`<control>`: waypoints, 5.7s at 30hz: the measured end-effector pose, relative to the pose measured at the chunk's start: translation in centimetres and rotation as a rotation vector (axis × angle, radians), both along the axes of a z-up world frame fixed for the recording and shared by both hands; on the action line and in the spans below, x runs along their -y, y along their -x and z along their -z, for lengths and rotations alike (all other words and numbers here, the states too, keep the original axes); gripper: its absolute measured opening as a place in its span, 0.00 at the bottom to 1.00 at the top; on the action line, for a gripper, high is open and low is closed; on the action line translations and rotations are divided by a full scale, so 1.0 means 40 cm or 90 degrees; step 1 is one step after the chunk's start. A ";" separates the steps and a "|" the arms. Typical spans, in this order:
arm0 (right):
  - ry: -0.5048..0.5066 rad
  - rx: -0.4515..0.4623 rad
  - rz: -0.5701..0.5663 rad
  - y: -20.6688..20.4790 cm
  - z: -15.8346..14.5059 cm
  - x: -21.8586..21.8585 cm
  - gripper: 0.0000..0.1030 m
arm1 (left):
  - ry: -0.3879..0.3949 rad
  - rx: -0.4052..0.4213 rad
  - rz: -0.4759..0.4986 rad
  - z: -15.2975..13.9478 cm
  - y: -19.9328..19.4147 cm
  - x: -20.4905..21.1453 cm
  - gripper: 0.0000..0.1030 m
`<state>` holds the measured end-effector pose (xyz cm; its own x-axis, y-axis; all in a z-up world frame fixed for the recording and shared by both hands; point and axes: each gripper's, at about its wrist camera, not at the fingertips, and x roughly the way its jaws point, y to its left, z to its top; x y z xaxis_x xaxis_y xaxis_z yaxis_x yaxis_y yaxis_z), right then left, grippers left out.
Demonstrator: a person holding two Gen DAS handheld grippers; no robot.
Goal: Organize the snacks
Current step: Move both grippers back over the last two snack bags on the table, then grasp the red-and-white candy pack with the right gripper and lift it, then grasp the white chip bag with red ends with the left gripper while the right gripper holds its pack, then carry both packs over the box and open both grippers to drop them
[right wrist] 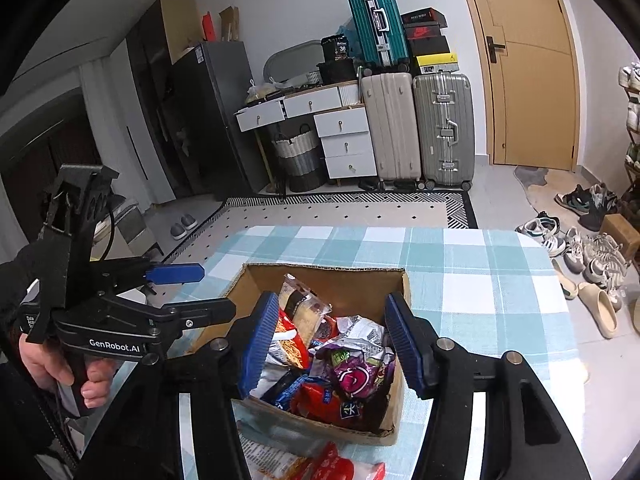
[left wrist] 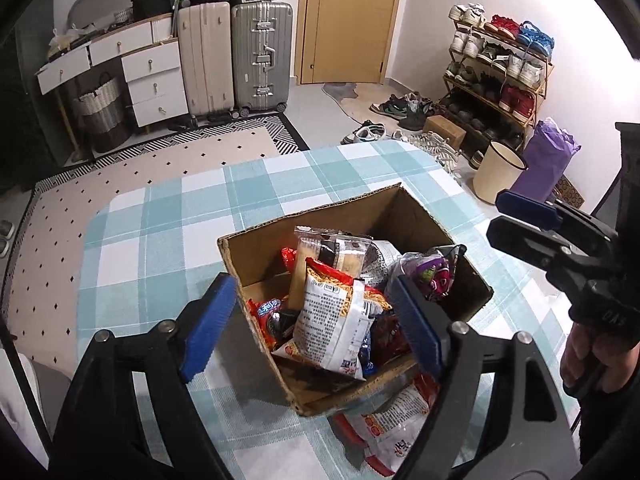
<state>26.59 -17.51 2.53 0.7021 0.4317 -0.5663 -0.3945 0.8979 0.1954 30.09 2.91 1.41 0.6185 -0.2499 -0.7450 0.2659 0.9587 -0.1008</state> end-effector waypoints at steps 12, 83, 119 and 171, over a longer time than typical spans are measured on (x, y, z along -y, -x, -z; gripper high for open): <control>0.000 0.023 0.007 0.088 -0.054 0.006 0.67 | -0.032 0.036 -0.026 -0.053 0.109 0.009 0.81; 0.075 -0.167 0.068 0.186 0.383 -0.005 0.57 | -0.001 -0.030 -0.075 0.254 0.290 0.013 0.99; -0.031 -0.144 0.083 0.258 0.335 0.100 0.46 | -0.004 -0.063 -0.034 0.294 0.278 0.085 0.99; -0.074 -0.130 0.087 0.316 0.302 0.135 0.46 | 0.057 -0.116 0.056 0.405 0.268 0.165 0.47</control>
<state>13.96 -22.91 -9.54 0.6341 0.4118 -0.6545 -0.2133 0.9067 0.3638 19.36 -3.70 -14.78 0.4479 -0.3668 -0.8154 0.3181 0.9177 -0.2381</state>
